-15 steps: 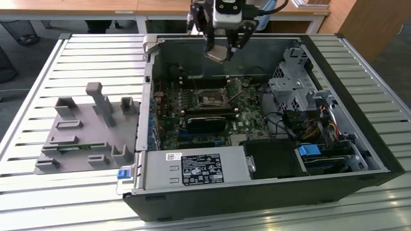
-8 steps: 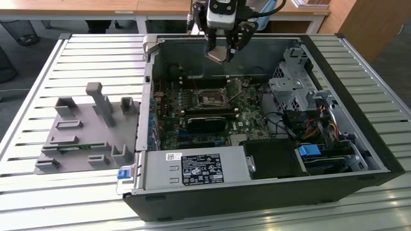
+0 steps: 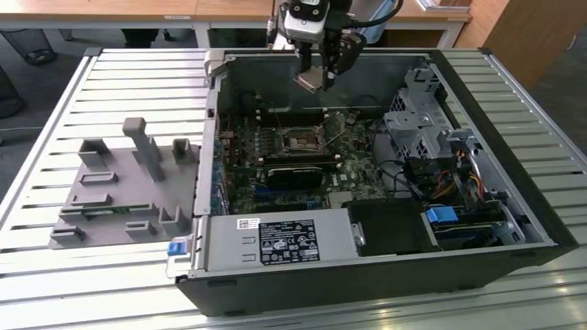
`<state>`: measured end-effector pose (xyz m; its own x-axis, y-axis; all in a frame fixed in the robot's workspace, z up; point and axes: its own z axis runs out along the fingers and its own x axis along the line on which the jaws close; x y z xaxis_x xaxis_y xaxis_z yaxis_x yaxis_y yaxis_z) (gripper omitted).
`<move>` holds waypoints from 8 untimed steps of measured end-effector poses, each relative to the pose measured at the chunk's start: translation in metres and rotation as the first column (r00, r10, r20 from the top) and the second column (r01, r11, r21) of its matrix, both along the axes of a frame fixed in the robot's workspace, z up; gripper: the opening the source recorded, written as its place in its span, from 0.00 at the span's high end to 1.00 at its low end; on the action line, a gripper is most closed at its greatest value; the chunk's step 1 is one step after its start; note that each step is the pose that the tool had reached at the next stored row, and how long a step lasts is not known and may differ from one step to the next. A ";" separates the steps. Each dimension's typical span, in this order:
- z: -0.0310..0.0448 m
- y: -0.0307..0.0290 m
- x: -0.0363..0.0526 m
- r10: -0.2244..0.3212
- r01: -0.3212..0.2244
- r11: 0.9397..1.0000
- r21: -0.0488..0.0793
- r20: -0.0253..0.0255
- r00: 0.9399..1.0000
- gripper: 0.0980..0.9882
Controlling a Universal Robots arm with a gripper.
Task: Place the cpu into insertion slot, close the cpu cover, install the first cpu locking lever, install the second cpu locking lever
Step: 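Place the cpu into insertion slot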
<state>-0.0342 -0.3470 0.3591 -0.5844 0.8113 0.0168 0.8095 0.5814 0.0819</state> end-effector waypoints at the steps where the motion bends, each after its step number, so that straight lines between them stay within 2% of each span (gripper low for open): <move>1: -0.0002 0.0000 0.0000 -0.018 0.018 1.000 0.000 0.000 1.000 0.51; 4: -0.0012 0.0000 0.0000 -0.072 0.072 0.997 0.000 0.000 0.997 0.51; 8: -0.0027 0.0000 0.0000 -0.140 0.140 0.990 0.000 0.000 0.990 0.51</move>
